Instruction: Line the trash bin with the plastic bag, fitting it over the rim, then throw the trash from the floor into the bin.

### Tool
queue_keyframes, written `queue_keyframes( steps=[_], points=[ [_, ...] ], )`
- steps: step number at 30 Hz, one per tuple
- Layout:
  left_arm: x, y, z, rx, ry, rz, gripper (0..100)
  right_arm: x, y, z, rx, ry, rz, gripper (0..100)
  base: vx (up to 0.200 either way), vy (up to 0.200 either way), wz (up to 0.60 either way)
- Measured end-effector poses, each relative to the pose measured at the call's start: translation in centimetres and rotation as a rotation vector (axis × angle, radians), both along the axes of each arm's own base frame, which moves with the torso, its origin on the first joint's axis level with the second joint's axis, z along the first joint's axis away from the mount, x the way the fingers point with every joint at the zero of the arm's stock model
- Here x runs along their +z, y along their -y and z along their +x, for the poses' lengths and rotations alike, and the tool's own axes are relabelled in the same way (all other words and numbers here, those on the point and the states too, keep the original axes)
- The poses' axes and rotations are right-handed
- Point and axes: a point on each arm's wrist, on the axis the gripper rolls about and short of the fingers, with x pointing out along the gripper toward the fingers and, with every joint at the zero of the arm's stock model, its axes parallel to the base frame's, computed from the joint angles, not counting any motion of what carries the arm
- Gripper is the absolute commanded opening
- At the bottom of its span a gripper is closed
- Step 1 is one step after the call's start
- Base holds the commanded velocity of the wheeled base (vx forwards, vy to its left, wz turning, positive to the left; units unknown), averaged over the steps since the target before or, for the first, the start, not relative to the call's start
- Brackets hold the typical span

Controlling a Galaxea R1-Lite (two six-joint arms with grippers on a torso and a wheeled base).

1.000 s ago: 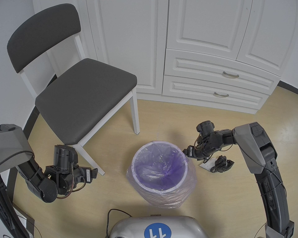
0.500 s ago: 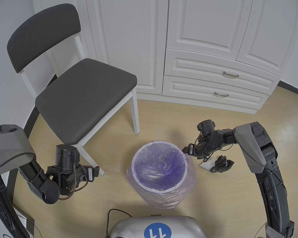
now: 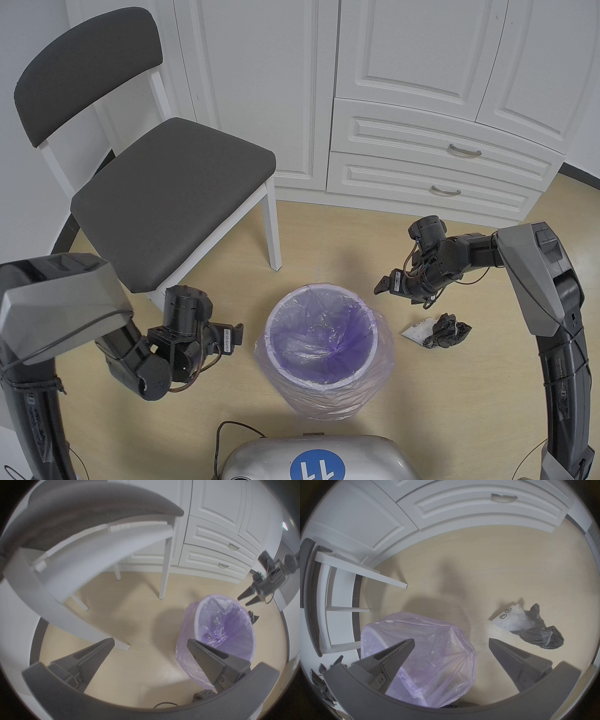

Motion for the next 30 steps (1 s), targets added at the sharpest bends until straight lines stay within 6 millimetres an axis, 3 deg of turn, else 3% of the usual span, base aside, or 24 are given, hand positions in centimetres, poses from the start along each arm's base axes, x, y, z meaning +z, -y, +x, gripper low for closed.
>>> queue_keyframes(
  steps=[7, 14, 24, 30],
  points=[
    [-4.7, 1.6, 2.6, -0.074, -0.065, -0.016, 100, 3.6, 0.0, -1.4, -0.038, 0.064, -0.047, 100, 0.0, 0.0, 0.0],
    [-7.5, 1.9, 5.1, -0.12, -0.091, -0.048, 100, 6.2, 0.0, -2.6, -0.04, 0.11, -0.051, 100, 0.0, 0.0, 0.0],
    [-8.4, 2.1, 8.8, -0.185, -0.184, -0.003, 100, 6.7, 0.4, -2.3, -0.058, 0.17, -0.052, 100, 0.0, 0.0, 0.0],
    [-8.1, 0.8, 11.4, -0.217, -0.229, 0.041, 100, 6.6, 0.7, -2.2, -0.063, 0.173, -0.056, 100, 0.0, 0.0, 0.0]
  ],
)
